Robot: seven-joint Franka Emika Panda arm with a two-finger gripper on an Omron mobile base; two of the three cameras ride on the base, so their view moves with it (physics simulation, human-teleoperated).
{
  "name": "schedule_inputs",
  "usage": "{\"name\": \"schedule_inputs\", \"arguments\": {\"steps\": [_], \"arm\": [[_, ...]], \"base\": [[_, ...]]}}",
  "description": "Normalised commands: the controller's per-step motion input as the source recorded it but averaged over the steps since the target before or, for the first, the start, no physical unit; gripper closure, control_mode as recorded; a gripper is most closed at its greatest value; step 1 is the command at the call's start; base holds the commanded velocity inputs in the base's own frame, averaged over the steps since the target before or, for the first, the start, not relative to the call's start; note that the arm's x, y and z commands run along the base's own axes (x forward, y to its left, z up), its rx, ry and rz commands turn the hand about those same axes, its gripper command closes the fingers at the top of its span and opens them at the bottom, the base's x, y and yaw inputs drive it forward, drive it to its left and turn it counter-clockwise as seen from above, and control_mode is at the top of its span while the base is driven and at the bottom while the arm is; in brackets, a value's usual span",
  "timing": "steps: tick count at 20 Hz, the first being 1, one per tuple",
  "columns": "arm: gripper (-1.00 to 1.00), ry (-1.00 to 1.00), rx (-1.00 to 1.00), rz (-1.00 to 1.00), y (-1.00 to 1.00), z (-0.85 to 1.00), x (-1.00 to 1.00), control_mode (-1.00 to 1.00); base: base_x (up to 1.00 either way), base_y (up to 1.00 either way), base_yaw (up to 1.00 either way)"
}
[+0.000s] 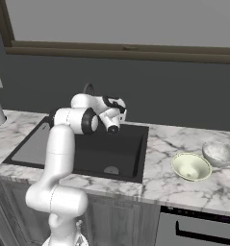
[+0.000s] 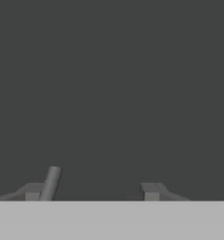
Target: Rinse each bowl for a few seconds and place them down in the sink or on the counter.
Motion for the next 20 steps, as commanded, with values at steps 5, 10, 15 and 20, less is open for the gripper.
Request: {"name": "schedule_inputs", "arguments": {"steps": [5, 10, 15, 20], "arm": [[-1.0, 0.05, 0.01, -0.03, -0.39, -0.23, 0.19, -1.0], [-1.0, 0.04, 0.02, -0.02, -0.43, -0.28, 0.13, -1.0], [-1.0, 0.03, 0.01, -0.01, -0.41, -0.44, 0.01, -1.0], [-1.0, 0.01, 0.0, 0.0, -0.39, -0.55, -0.07, -1.0]], "base": [[0.0, 0.0, 0.0], [0.0, 0.0, 0.0], [0.0, 0.0, 0.0], [0.0, 0.0, 0.0]]}}
